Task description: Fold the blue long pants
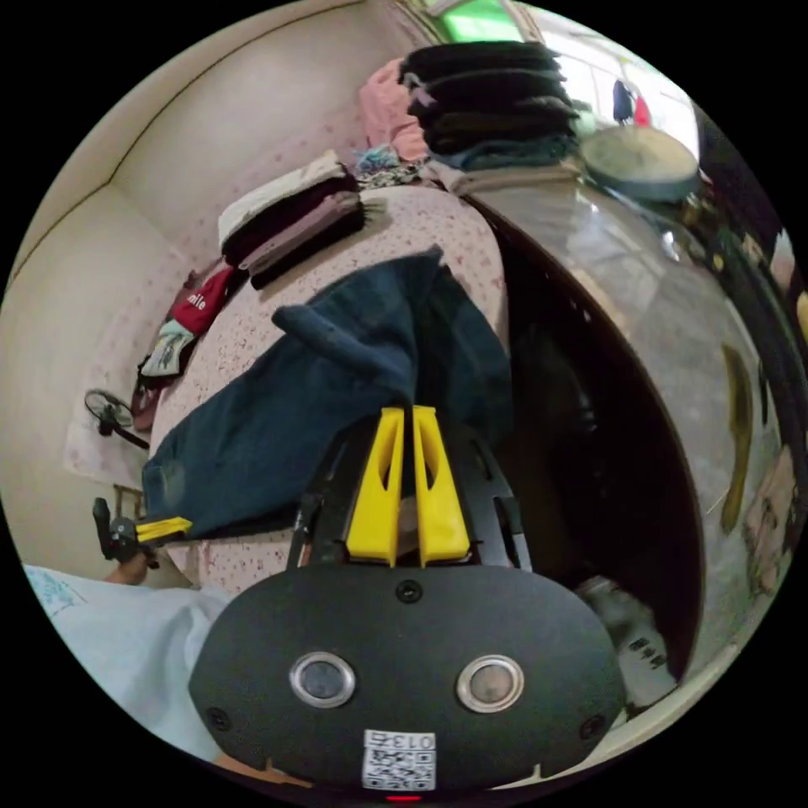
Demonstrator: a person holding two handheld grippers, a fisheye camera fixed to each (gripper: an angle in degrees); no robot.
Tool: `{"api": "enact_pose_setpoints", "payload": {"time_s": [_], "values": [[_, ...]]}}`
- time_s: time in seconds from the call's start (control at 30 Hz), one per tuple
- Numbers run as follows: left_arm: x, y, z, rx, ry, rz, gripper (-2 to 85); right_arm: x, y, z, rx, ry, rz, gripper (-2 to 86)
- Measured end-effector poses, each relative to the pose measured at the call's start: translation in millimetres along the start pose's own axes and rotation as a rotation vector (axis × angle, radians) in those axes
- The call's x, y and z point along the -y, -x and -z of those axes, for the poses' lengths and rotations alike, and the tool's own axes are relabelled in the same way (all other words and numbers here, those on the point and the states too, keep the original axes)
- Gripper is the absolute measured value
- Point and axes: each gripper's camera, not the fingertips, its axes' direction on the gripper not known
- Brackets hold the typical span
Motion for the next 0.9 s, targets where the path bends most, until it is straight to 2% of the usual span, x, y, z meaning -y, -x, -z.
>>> {"api": "enact_pose_setpoints", "payload": {"time_s": [0.13, 0.3, 0.43, 0.57, 0.73, 0.9], "values": [[8, 4, -6, -0.022, 0.018, -0.003, -0.3, -23, -62, -26, 0.146, 0.059, -0.243, 1.2], [21, -3, -12, 0.012, 0.054, -0.063, -0.4, -20, -84, -25, 0.225, 0.015, -0.306, 1.1], [29, -9, -11, 0.008, 0.063, -0.085, -0.4, -5, -68, 1, 0.148, -0.065, -0.154, 1.0], [32, -8, -22, 0.010, 0.066, -0.083, -0.4, -1, -82, -33, 0.101, 0.110, -0.179, 1.4], [34, 8, -13, 0.012, 0.031, -0.018, -0.3, 12, -84, -24, 0.129, 0.083, -0.204, 3.6], [41, 32, -6, 0.115, -0.030, 0.078, -0.2, 40, -60, -3, -0.103, 0.034, -0.133, 5.8]]}}
